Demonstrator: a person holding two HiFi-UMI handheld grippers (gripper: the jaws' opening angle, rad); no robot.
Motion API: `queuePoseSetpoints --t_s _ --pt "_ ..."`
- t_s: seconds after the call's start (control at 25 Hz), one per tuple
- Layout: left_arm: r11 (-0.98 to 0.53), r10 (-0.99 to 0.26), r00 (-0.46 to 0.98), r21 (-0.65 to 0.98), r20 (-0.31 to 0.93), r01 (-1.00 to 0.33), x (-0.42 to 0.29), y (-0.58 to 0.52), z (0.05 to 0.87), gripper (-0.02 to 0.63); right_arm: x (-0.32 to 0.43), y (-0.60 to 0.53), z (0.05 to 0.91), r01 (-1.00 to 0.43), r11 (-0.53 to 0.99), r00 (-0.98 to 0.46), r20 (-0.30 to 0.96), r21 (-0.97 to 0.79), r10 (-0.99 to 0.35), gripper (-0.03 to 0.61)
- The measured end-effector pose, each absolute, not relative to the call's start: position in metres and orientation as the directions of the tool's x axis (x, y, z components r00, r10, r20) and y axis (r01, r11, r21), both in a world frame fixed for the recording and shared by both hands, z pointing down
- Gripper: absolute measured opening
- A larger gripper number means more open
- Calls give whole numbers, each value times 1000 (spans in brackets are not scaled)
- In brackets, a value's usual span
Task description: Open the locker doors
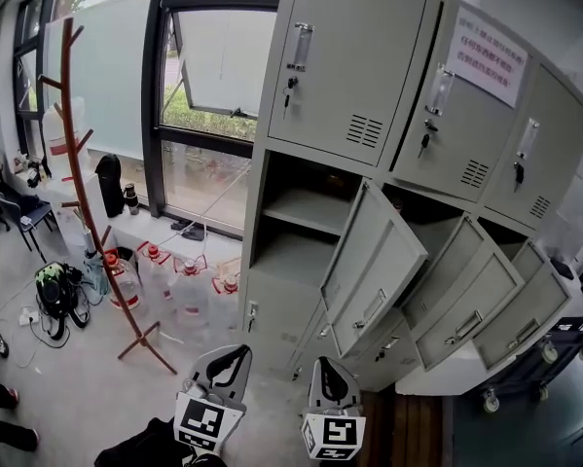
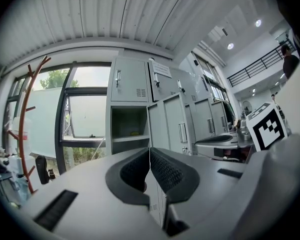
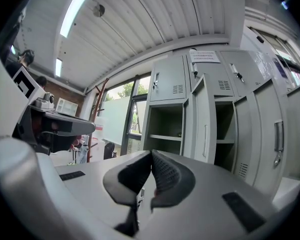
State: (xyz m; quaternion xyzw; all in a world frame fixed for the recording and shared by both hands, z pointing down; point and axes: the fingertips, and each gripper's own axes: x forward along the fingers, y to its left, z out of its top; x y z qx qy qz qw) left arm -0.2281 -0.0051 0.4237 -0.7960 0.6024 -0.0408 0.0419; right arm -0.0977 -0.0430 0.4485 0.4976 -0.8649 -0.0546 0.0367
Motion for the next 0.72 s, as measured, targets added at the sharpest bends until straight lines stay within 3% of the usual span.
queuePoseSetpoints --t_s 0.72 --pt "-274 -962 274 -115 11 -955 -226 -2 425 26 -93 -40 446 -861 489 -493 3 139 -870 14"
